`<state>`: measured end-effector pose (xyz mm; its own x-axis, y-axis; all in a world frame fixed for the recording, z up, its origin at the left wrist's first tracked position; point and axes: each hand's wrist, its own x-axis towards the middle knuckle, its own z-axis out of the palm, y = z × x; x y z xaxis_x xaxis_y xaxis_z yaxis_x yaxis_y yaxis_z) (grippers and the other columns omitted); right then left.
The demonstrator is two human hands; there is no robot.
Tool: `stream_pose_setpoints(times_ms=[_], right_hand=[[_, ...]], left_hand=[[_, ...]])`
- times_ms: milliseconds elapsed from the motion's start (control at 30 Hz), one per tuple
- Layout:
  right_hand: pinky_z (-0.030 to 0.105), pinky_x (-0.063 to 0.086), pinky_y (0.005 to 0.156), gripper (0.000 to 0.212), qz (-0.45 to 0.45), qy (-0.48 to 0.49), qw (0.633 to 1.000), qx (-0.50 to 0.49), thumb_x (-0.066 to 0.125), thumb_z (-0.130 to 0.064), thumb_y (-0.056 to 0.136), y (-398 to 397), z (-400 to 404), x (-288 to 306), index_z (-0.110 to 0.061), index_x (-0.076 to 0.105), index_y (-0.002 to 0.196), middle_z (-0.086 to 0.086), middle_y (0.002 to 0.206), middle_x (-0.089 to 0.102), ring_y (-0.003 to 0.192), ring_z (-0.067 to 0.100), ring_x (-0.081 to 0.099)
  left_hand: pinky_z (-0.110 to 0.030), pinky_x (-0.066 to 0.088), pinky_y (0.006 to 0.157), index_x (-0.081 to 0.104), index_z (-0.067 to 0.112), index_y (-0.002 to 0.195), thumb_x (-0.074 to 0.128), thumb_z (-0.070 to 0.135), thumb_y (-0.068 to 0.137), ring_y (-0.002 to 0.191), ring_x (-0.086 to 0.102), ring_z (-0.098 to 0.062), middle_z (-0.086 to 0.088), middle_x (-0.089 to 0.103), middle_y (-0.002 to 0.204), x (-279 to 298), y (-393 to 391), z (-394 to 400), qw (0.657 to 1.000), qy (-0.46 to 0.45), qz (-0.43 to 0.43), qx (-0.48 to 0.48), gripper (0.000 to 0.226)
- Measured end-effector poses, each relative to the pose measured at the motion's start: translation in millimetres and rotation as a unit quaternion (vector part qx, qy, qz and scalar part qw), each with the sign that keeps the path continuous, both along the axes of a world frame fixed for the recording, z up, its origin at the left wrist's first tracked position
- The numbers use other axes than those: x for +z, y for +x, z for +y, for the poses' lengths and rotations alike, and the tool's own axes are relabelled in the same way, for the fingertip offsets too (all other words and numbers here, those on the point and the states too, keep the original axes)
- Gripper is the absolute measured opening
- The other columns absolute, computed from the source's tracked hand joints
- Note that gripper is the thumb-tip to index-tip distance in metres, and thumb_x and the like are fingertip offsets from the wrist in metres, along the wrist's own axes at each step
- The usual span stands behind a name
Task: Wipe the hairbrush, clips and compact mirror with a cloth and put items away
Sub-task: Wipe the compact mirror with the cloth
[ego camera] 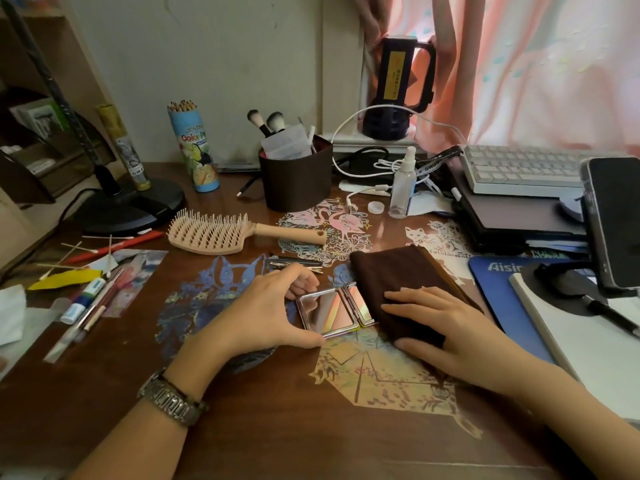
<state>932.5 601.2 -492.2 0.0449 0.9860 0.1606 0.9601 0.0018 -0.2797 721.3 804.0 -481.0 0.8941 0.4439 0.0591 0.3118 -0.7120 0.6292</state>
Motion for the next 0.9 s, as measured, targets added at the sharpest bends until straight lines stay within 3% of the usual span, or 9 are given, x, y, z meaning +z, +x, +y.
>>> stream_pose_setpoints(times_ms=[367, 533, 733, 833, 900], right_hand=[[0.021, 0.017, 0.112, 0.064, -0.034, 0.000, 0.999, -0.027, 0.019, -0.065, 0.086, -7, 23, 0, -0.036, 0.039, 0.139, -0.021, 0.145, 0.031, 0.135, -0.001, 0.025], [0.015, 0.019, 0.107, 0.046, -0.024, 0.015, 0.998, -0.051, 0.038, -0.047, 0.093, -9, 34, 1, -0.033, 0.046, 0.136, -0.018, 0.145, 0.038, 0.136, 0.004, 0.031], [0.020, 0.026, 0.110, 0.040, 0.033, 0.016, 0.998, -0.050, 0.040, -0.043, 0.094, -1, 28, 2, -0.036, 0.049, 0.133, -0.025, 0.138, 0.039, 0.134, -0.005, 0.027], [0.014, 0.020, 0.108, 0.039, 0.034, 0.005, 0.998, -0.047, 0.042, -0.042, 0.095, 1, 26, 3, -0.036, 0.047, 0.133, -0.026, 0.139, 0.037, 0.133, -0.009, 0.021], [0.012, 0.016, 0.107, 0.041, 0.031, -0.002, 0.999, -0.044, 0.040, -0.044, 0.094, 1, 26, 3, -0.037, 0.046, 0.133, -0.026, 0.140, 0.035, 0.133, -0.010, 0.019]], left_hand=[[-0.030, 0.050, 0.092, 0.045, 0.038, 0.101, 0.086, 0.052, 0.050, 0.104, 0.055, 0.000, 0.016, 0.057, 0.110, -1, 0, 0, 1.000, -0.005, -0.005, 0.010, 0.066], [-0.028, 0.049, 0.092, 0.045, 0.035, 0.099, 0.087, 0.048, 0.051, 0.103, 0.055, 0.002, 0.014, 0.059, 0.111, 0, -1, -2, 1.000, -0.013, -0.017, 0.017, 0.066], [-0.024, 0.048, 0.091, 0.044, 0.035, 0.100, 0.087, 0.046, 0.053, 0.105, 0.053, 0.002, 0.017, 0.056, 0.111, 2, 10, -12, 0.999, -0.031, -0.019, 0.014, 0.065], [-0.015, 0.045, 0.087, 0.044, 0.031, 0.104, 0.087, 0.042, 0.057, 0.105, 0.051, 0.003, 0.021, 0.052, 0.110, 1, 18, -18, 0.999, -0.027, -0.019, 0.006, 0.064], [-0.017, 0.045, 0.087, 0.044, 0.030, 0.104, 0.086, 0.041, 0.058, 0.105, 0.051, 0.002, 0.020, 0.051, 0.111, 1, 19, -20, 0.999, -0.026, -0.022, 0.005, 0.064]])
